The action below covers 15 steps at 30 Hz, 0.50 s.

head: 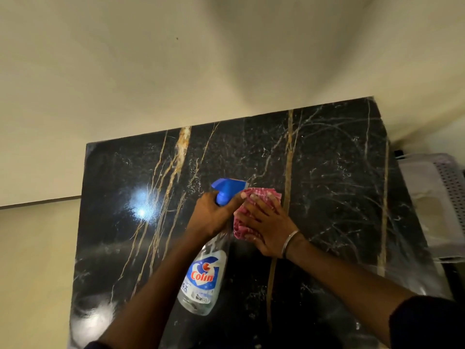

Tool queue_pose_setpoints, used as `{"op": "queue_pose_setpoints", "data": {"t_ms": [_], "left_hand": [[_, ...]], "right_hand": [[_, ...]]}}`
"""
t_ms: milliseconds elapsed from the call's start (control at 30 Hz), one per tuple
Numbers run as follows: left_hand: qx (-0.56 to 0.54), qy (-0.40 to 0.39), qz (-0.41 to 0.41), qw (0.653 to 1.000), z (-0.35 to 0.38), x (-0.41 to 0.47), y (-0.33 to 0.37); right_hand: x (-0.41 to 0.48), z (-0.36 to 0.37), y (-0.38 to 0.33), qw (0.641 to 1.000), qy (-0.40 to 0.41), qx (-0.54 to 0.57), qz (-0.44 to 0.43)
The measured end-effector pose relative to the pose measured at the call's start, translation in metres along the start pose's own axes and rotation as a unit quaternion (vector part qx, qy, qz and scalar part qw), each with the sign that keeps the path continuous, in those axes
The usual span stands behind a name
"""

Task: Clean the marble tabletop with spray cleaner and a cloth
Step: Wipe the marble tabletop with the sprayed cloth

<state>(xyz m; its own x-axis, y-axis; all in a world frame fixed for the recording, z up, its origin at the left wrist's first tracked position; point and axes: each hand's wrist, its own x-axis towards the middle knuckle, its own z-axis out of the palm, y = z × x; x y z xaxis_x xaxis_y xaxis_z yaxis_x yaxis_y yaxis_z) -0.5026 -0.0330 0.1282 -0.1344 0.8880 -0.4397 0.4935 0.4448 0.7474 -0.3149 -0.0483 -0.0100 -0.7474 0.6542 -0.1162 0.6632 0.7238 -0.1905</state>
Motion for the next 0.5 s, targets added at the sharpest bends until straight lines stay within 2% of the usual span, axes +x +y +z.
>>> {"op": "queue_pose_setpoints", "data": {"t_ms": [67,367,500], "left_hand": [[-0.008,-0.005,-0.002,1.0,0.0,0.001,0.0],[0.0,0.009,-0.012,1.0,-0.01,0.008,-0.002],[0.002,0.009,0.005,1.0,-0.012,0.001,0.001]], "right_hand": [[0.013,-0.007,0.013,1.0,-0.006,0.011,0.005],[0.101,-0.052,0.13,0.981,-0.034,-0.007,0.193],[0.089,-0.052,0.128,0.978,-0.036,0.007,0.205]]}}
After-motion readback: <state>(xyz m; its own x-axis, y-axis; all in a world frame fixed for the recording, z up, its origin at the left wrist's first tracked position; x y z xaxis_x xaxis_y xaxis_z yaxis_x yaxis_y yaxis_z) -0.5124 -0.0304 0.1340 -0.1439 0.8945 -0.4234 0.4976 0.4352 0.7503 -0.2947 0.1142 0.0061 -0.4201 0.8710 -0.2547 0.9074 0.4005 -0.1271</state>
